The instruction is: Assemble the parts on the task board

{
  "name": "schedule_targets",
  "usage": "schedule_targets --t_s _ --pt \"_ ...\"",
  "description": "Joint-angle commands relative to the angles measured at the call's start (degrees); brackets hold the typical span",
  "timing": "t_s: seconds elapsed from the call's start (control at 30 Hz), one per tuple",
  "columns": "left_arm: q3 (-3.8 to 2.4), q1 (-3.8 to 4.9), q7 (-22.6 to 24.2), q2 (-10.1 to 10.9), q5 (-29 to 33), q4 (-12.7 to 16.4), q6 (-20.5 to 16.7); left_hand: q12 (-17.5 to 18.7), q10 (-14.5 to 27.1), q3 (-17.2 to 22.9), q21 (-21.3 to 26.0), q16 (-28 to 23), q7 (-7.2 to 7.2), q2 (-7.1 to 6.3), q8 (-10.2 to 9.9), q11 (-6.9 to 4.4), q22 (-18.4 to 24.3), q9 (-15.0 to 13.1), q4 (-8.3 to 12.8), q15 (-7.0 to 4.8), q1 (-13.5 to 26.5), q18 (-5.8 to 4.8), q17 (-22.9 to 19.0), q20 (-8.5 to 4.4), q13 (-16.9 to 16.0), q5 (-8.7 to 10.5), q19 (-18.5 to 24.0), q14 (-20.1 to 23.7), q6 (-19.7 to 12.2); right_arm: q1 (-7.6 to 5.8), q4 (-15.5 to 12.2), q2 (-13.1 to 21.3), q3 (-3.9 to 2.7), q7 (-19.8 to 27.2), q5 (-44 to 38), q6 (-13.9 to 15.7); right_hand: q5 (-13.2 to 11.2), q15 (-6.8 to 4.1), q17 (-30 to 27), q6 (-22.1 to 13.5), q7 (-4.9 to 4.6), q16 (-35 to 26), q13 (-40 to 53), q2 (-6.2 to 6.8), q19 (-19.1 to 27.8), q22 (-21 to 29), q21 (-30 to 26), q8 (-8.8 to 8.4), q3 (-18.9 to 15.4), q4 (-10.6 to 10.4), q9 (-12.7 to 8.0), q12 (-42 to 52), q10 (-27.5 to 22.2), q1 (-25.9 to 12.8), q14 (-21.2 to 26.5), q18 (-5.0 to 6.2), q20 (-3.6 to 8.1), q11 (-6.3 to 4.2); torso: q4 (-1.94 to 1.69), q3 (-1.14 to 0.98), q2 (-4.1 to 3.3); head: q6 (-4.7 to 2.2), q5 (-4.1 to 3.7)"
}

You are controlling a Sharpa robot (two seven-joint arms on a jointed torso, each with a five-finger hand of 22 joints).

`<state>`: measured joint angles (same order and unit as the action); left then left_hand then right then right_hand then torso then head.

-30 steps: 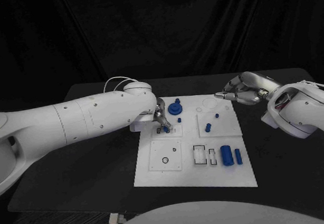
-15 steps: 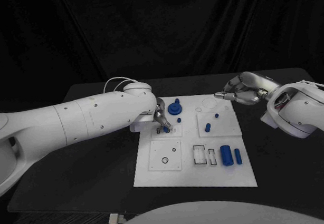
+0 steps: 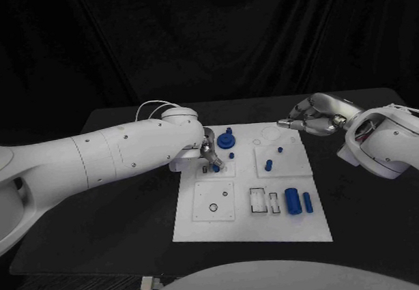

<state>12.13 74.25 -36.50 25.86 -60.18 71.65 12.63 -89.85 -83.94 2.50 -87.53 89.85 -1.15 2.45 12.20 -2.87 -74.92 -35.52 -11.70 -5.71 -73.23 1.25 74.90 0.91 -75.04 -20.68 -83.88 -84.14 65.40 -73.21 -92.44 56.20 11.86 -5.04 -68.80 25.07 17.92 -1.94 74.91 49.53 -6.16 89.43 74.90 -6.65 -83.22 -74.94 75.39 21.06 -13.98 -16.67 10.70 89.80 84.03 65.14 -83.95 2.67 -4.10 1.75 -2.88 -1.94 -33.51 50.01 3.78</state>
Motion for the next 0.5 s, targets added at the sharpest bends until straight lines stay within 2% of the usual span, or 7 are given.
schedule_targets --t_s 0.03,0.27,0.33,0.4,0.43,0.47,0.5 --pt "0.05 -0.27 0.93 -0.3 0.14 0.0 0.13 -0.15 -6.06 0.38 0.34 0.15 0.26 0.22 -0.03 -0.36 -12.38 -0.1 -0.02 -0.16 -0.04 -0.27 15.1 -0.25 -14.96 0.24 -3.59 -5.86 -0.21 0.14 -0.05 0.04 -0.04 -0.98 -0.13 -0.28 0.31 -0.21 12.82 0.24 0.13 -0.3 15.1 0.03 0.33 -10.06 -0.19 0.22 -0.39 0.06 0.06 0.2 5.97 0.71 -5.5 1.0 -0.08 -0.12 0.0 -0.02 0.0 -0.01 0.01" --pt "0.05 -0.31 0.98 -0.52 0.14 -0.19 0.02 -0.15 -6.06 0.71 0.36 0.15 0.23 0.05 -0.12 -0.33 -12.38 -0.11 -0.06 -0.14 0.04 -0.26 15.1 -0.23 -14.96 0.56 -3.58 -5.86 -0.3 0.14 0.01 -0.01 -0.04 -0.97 -0.13 -0.38 0.31 -0.21 12.82 0.24 0.13 -0.3 15.1 0.03 0.33 -10.06 -0.19 0.22 -0.39 0.06 0.06 0.2 5.97 0.71 -5.5 1.0 -0.08 -0.12 0.02 -0.01 0.0 -0.01 0.07" --pt "0.05 -0.32 0.96 -0.52 0.14 -0.19 0.05 -0.15 -6.06 0.95 0.43 0.15 0.18 -0.11 -0.18 -0.31 -12.33 -0.14 -0.15 -0.12 0.21 -0.25 15.1 -0.2 -14.96 1.38 -3.53 -5.86 -0.33 0.14 0.02 -0.01 -0.04 -0.97 -0.13 -0.4 0.31 -0.21 12.82 0.24 0.13 -0.3 15.1 0.03 0.33 -10.06 -0.19 0.22 -0.39 0.06 0.06 0.2 5.97 0.71 -5.5 1.0 -0.08 -0.12 0.0 -0.01 0.02 -0.01 0.08" --pt "0.05 -0.32 0.9 -0.51 0.14 -0.17 0.17 -0.15 -6.06 1.25 0.43 0.15 0.12 -0.29 -0.24 -0.25 -12.37 -0.22 -0.53 -0.08 0.82 -0.25 15.1 -0.15 -14.96 3.92 -3.55 -5.86 -0.31 0.14 0.02 0.01 -0.04 -0.97 -0.13 -0.41 0.31 -0.21 12.82 0.24 0.13 -0.3 15.1 0.03 0.33 -10.06 -0.19 0.22 -0.39 0.06 0.06 0.2 5.97 0.71 -5.5 1.0 -0.08 -0.12 0.0 -0.02 0.03 -0.01 0.05" --pt "0.05 -0.33 0.83 -0.5 0.14 -0.16 0.33 -0.15 -6.06 1.31 0.45 0.15 0.07 -0.38 -0.28 -0.2 -12.37 -0.28 -0.89 -0.03 1.38 -0.25 15.1 -0.11 -14.96 6.17 -3.56 -5.86 -0.29 0.14 0.02 0.03 -0.04 -0.97 -0.13 -0.41 0.31 -0.21 12.82 0.24 0.13 -0.3 15.1 0.03 0.33 -10.06 -0.19 0.22 -0.39 0.06 0.06 0.2 5.97 0.71 -5.5 1.0 -0.08 -0.12 -0.01 -0.02 0.02 -0.01 0.04" --pt "0.05 -0.33 0.74 -0.48 0.14 -0.16 0.51 -0.15 -6.06 1.07 0.45 0.15 -0.06 -0.45 -0.36 -0.1 -12.42 -0.34 -1.59 0.05 2.37 -0.26 15.1 -0.05 -14.96 9.84 -3.59 -5.86 -0.3 0.14 0.02 0.05 -0.04 -0.98 -0.13 -0.41 0.31 -0.21 12.82 0.24 0.13 -0.3 15.1 0.03 0.33 -10.06 -0.19 0.22 -0.39 0.06 0.06 0.2 5.97 0.71 -5.5 1.0 -0.08 -0.12 -0.02 0.0 0.01 -0.01 0.03" --pt "0.05 -0.34 0.66 -0.47 0.14 -0.15 0.68 -0.15 -6.06 0.9 0.5 0.15 -0.15 -0.49 -0.45 -0.02 -12.39 -0.37 -1.95 0.1 2.89 -0.25 15.1 0.0 -14.96 11.55 -3.56 -5.86 -0.38 0.14 0.02 0.07 -0.04 -0.98 -0.13 -0.41 0.31 -0.21 12.82 0.24 0.13 -0.3 15.1 0.03 0.33 -10.06 -0.19 0.22 -0.39 0.06 0.06 0.2 5.97 0.71 -5.5 1.0 -0.08 -0.12 -0.02 0.0 0.01 -0.01 0.05"
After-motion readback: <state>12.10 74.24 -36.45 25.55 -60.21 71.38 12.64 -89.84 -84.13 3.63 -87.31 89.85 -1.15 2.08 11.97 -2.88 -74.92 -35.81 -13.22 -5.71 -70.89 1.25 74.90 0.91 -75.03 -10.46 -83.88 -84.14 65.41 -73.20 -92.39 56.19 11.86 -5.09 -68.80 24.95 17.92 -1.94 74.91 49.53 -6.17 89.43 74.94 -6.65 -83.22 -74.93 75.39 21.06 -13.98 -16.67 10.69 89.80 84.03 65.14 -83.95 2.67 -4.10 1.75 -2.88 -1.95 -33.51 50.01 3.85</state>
